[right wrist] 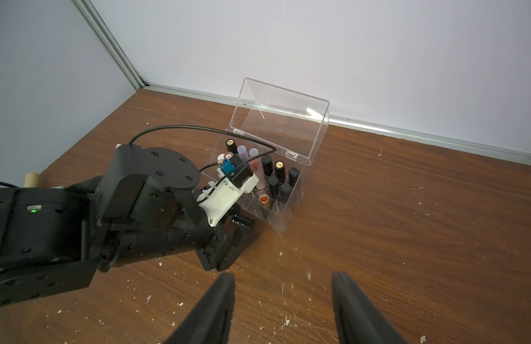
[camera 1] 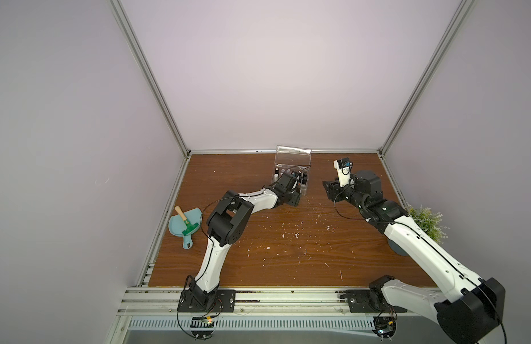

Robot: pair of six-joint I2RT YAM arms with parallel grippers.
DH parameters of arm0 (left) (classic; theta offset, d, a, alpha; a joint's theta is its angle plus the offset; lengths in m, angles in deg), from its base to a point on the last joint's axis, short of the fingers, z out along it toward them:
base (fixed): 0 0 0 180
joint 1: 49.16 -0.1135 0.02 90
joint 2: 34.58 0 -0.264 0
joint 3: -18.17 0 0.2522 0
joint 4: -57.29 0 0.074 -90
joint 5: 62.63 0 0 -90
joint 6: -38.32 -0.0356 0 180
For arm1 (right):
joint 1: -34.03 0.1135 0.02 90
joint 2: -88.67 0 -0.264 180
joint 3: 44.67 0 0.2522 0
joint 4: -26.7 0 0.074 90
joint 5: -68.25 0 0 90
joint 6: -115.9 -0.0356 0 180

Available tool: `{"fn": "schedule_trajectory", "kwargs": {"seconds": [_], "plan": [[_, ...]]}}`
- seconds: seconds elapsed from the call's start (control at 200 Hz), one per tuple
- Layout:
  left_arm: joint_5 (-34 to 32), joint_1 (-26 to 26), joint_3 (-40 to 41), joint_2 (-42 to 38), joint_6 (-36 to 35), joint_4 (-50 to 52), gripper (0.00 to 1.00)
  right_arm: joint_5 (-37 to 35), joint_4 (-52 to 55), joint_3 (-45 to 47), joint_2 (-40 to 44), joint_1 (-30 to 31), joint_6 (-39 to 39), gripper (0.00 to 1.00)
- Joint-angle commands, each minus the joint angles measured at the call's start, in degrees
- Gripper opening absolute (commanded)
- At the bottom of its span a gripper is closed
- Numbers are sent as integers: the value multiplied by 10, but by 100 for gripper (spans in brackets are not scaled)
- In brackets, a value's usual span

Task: Arrange the lipsticks in the organizer
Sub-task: Pick up the lipstick at the center of the board.

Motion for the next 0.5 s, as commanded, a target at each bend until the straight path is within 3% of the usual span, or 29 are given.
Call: {"fn": "schedule_trajectory", "kwargs": {"seconds": [0.0, 0.355, 0.495], "plan": [[-10, 3, -3, 20, 10, 31, 68, 7, -9, -3, 16, -3, -6, 58], [-3, 5, 21, -1, 23, 30, 50, 9, -8, -2, 22, -5, -6, 57], [8, 6, 50, -26, 29, 25, 47, 11, -7, -4, 23, -5, -6, 57]]}}
